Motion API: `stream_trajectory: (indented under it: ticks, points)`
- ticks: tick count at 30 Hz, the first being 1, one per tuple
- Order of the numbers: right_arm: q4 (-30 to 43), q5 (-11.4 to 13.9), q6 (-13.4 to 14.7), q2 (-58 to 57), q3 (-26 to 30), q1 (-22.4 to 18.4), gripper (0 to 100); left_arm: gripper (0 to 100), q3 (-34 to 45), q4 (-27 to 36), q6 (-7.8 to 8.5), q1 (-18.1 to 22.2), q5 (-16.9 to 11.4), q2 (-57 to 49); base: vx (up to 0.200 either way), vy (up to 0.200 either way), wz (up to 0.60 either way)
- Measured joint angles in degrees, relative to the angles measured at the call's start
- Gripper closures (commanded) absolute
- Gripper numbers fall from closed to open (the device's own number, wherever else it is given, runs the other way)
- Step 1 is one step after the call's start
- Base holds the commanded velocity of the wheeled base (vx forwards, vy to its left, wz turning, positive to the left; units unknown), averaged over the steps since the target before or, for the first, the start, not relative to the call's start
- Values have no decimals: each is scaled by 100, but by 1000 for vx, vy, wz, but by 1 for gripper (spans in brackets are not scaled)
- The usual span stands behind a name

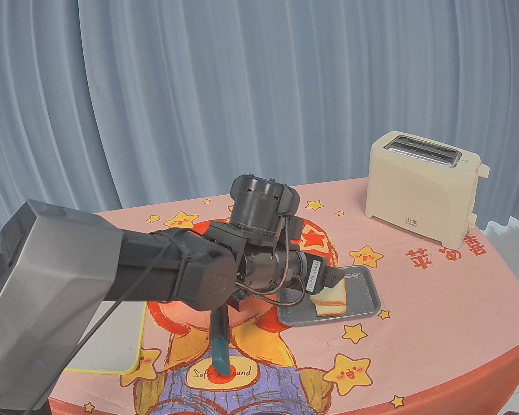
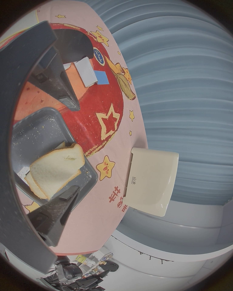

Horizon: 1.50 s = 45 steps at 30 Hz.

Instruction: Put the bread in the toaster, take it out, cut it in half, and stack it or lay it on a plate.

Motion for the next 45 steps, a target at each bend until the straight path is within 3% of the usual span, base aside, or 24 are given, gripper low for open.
stream_trajectory:
  ticks: [33, 45]
  points:
    - [0, 0, -2, 0, -5, 0, 0, 0, 116, -15, 2, 1, 9, -323, 0, 0, 0]
    - [2, 0, 0, 0, 0, 0, 0, 0, 257, -15, 95, 317, 6, -695, 0, 0, 0]
